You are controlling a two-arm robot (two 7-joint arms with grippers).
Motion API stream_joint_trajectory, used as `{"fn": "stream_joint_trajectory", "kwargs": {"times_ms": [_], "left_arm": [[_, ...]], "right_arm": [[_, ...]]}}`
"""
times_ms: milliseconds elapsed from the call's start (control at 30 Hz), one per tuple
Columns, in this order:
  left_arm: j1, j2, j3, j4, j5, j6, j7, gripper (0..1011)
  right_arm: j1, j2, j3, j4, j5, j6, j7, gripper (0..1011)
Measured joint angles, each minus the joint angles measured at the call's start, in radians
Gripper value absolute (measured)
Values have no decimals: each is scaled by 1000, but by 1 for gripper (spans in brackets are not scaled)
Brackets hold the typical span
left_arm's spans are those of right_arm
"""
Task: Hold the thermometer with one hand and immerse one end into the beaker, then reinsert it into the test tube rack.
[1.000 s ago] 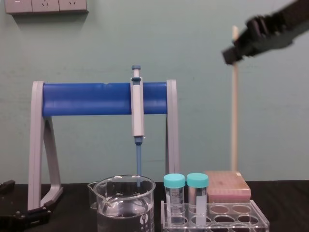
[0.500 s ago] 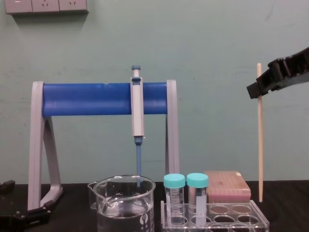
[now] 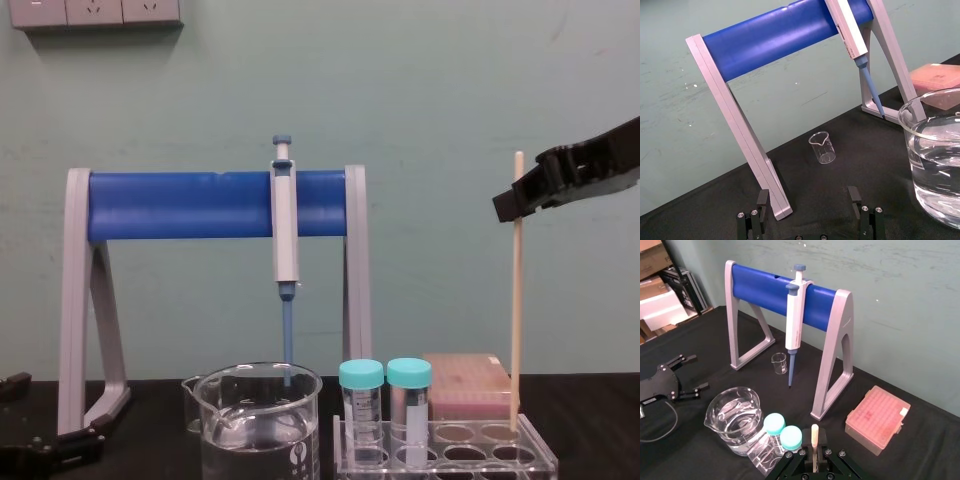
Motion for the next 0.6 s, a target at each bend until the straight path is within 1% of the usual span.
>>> {"fn": "stream_joint_trajectory", "kwargs": {"times_ms": [167,600], "left_arm": [[0,0,0,0,0,0,0,1004],[0,0,0,0,0,0,0,1004]], "right_arm": [[2,-3,-15,10,-6,-6,12,48],[8,-7,-38,39,-26,-26,37,48]]}}
